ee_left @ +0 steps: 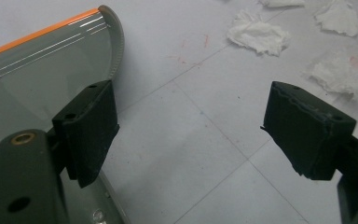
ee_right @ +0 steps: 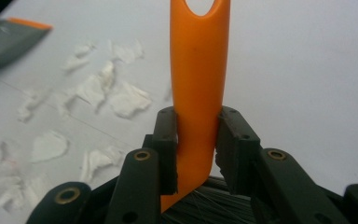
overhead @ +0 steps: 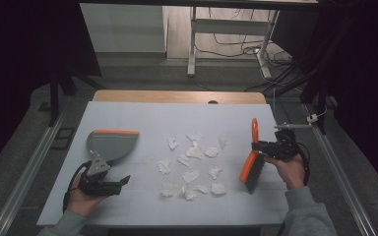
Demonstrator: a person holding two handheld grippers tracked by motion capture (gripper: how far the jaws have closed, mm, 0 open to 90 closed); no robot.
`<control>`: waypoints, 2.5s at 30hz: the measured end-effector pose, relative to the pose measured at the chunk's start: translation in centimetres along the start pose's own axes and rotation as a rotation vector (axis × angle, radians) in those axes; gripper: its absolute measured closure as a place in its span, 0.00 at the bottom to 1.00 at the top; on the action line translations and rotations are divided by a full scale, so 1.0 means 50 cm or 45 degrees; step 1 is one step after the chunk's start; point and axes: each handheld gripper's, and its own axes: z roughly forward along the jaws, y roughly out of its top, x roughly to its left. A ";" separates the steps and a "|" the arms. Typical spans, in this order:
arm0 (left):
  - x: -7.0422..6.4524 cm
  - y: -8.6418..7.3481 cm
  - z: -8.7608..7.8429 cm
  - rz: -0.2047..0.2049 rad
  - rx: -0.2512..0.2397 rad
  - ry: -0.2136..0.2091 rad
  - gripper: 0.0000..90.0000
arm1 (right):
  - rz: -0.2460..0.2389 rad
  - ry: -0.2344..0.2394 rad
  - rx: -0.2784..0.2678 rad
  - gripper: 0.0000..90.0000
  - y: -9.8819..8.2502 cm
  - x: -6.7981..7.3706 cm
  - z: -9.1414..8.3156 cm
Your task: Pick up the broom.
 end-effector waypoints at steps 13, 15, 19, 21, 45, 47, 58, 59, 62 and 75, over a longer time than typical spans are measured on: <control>-0.003 0.003 0.007 0.004 0.004 0.001 0.21 | -0.038 0.018 -0.320 0.78 0.014 0.017 -0.024; -0.004 0.004 0.008 0.005 0.008 0.003 0.21 | -0.041 0.015 -0.362 0.78 0.018 0.021 -0.027; -0.006 0.008 0.010 0.007 0.005 0.001 0.21 | -0.030 0.043 -0.401 0.78 0.025 0.032 -0.029; -0.010 0.012 0.011 0.010 -0.001 -0.008 0.21 | -0.021 0.063 -0.413 0.78 0.026 0.037 -0.027; -0.126 0.138 0.062 0.146 -0.144 -0.148 0.24 | 0.031 0.297 -0.510 0.78 0.004 0.118 0.053; -0.139 0.148 0.071 0.159 -0.149 -0.164 0.24 | 0.033 0.309 -0.503 0.78 0.003 0.123 0.058; -0.197 0.190 0.123 0.198 -0.169 -0.235 0.27 | 0.049 0.328 -0.498 0.78 -0.009 0.149 0.085; -0.201 0.192 0.129 0.196 -0.171 -0.244 0.27 | 0.044 0.329 -0.496 0.78 -0.010 0.152 0.087; -0.211 0.198 0.145 0.191 -0.176 -0.268 0.29 | 0.049 0.346 -0.500 0.78 -0.011 0.161 0.093; -0.248 0.211 0.191 0.224 -0.177 -0.269 0.40 | 0.113 0.380 -0.527 0.78 -0.021 0.198 0.108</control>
